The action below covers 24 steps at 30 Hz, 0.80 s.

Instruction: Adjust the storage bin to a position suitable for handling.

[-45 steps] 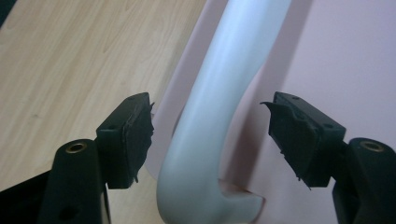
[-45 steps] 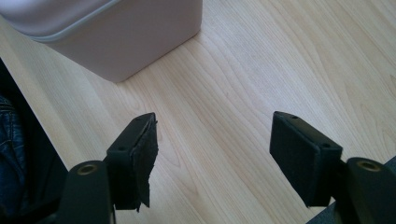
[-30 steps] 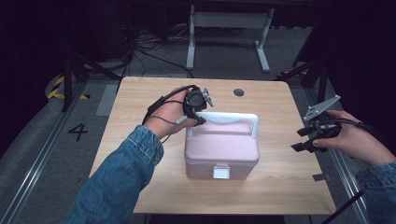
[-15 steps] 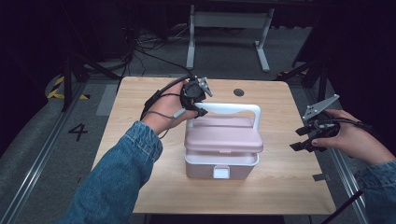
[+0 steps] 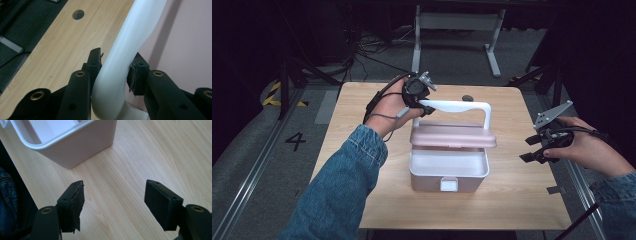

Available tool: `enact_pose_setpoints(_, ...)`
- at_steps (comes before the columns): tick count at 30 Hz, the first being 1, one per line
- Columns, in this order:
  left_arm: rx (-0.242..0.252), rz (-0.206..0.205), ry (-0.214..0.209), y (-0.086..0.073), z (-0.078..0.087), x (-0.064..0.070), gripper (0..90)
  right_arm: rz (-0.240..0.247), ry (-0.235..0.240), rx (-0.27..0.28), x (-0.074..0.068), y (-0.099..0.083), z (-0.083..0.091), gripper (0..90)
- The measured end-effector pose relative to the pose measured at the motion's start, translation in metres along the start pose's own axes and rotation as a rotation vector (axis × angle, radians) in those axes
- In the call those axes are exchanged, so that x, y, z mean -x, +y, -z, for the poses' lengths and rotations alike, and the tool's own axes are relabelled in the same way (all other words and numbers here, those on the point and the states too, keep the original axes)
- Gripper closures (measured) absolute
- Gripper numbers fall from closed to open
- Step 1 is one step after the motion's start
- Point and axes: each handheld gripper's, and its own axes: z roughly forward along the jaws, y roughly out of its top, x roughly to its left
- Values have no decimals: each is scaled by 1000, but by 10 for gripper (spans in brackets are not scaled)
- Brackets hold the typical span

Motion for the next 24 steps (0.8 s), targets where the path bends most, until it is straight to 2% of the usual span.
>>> enact_pose_setpoints(12,24,64,26,0,-5,-13,679,75,26,22,-22,18,3,339)
enact_pose_setpoints(14,32,65,29,0,-6,-14,678,83,33,25,-25,21,4,350)
enact_pose_setpoints(15,32,74,28,0,-6,-14,678,97,49,37,-30,25,4,378)
enact_pose_setpoints(17,33,75,28,0,-7,-15,678,104,50,46,-33,27,5,403)
enact_pose_setpoints(19,28,76,25,0,-6,-15,678,99,64,74,-38,32,6,475)
enact_pose_setpoints(20,27,76,22,0,-6,-15,678,99,79,110,-43,37,6,530)
enact_pose_setpoints(22,35,78,31,0,-7,-15,678,94,109,140,-47,41,6,567)
enact_pose_setpoints(23,32,82,26,0,-7,-15,678,94,109,140,-47,41,6,567)
enact_pose_setpoints(24,26,85,19,0,-6,-15,678,89,119,157,-50,44,6,605)
